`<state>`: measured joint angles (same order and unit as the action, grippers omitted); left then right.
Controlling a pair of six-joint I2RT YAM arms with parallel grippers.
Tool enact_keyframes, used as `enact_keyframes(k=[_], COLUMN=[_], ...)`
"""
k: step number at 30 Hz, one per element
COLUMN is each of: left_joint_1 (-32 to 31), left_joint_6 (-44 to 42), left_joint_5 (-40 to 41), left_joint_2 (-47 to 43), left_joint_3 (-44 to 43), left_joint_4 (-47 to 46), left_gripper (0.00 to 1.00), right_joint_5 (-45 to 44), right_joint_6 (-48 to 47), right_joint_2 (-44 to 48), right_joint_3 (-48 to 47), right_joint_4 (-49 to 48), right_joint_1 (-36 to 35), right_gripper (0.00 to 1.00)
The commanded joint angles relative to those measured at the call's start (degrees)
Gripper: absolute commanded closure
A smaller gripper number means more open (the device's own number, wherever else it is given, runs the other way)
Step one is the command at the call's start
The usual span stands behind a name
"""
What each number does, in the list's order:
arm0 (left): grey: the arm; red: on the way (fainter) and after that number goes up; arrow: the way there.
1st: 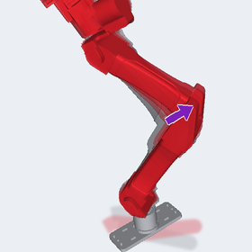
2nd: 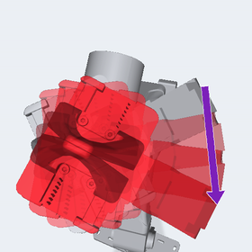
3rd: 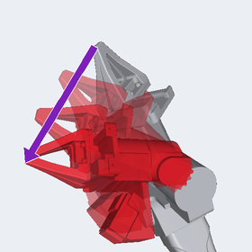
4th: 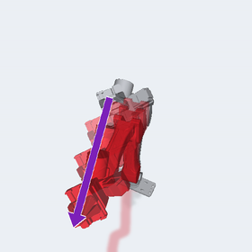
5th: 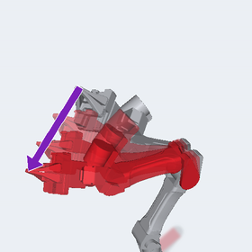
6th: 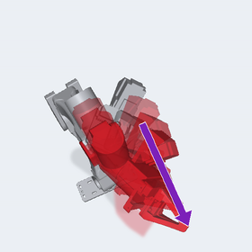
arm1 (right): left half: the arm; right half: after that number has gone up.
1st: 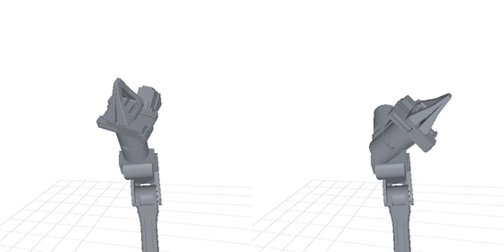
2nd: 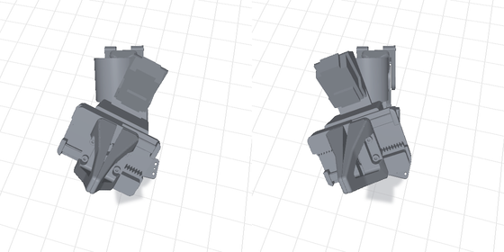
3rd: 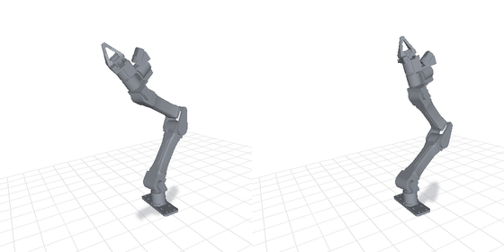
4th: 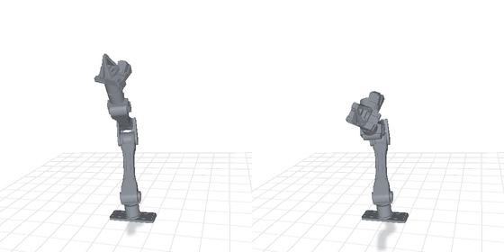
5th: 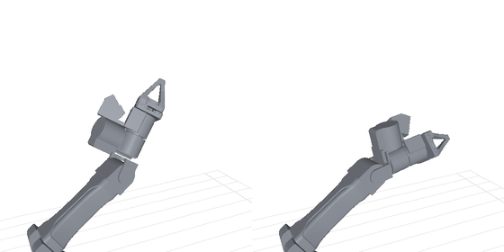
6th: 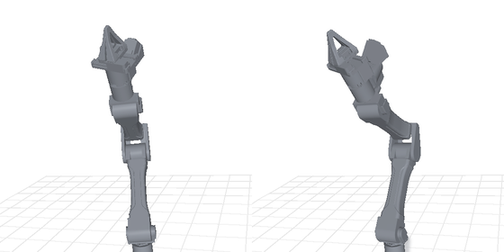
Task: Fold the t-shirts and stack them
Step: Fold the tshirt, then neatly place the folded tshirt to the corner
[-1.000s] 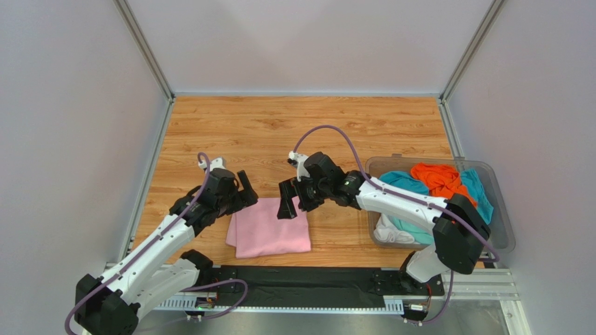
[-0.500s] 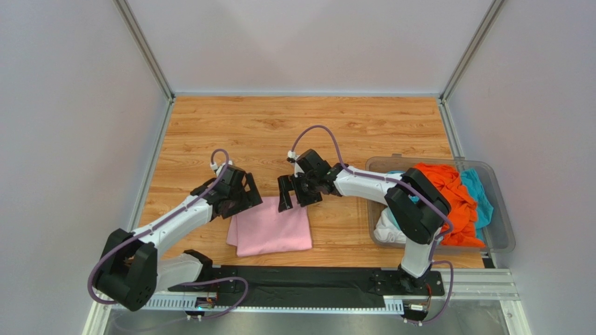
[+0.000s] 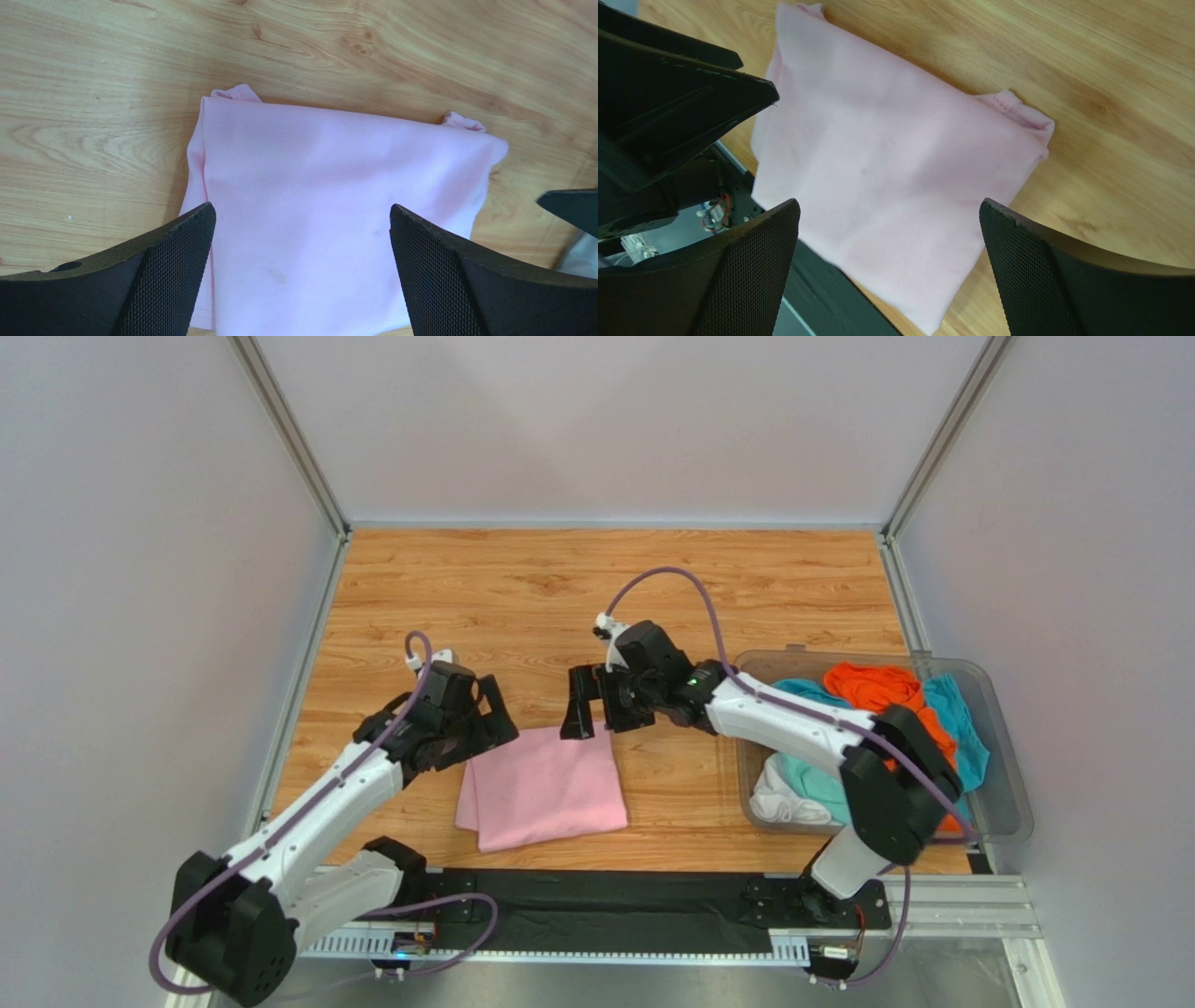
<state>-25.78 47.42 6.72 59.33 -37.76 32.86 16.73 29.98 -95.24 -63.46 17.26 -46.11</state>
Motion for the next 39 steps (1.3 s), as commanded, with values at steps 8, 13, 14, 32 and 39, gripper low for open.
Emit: enact_keyframes(k=[8,13,14,32,39], left_joint_1=[0.03,-0.06,0.03,-1.29,1.51], left_joint_6=[4.61,4.79,4.79,4.0,-1.26], left_joint_5=[-5.66,-8.13,-8.21,-6.02,4.68], left_joint_2=[-16.17,-12.76,-11.79,8.95,12.99], left_joint_3=[12.17,13.94,13.94,9.3,-0.2], left_joint_4=[7.75,3.18,2.83,-5.62,-0.44], left_gripper=[0.01,0.07,0.08,1.0,1.0], right_joint_5=[-6.54,-8.64,-8.82,-15.85,-18.56], right_joint_6=[7.55,7.82,7.73,4.65,1.84], right_joint_2=[23.69,28.97,29.49,36.26,38.46], right_joint_3=[18.09,21.53,21.8,23.56,23.56], right_joint_4=[0.5,3.22,3.57,10.95,11.83], right_joint_1=[-0.39,-0.39,-0.39,0.67,3.65], right_gripper=[0.0,0.0,0.0,0.0,0.0])
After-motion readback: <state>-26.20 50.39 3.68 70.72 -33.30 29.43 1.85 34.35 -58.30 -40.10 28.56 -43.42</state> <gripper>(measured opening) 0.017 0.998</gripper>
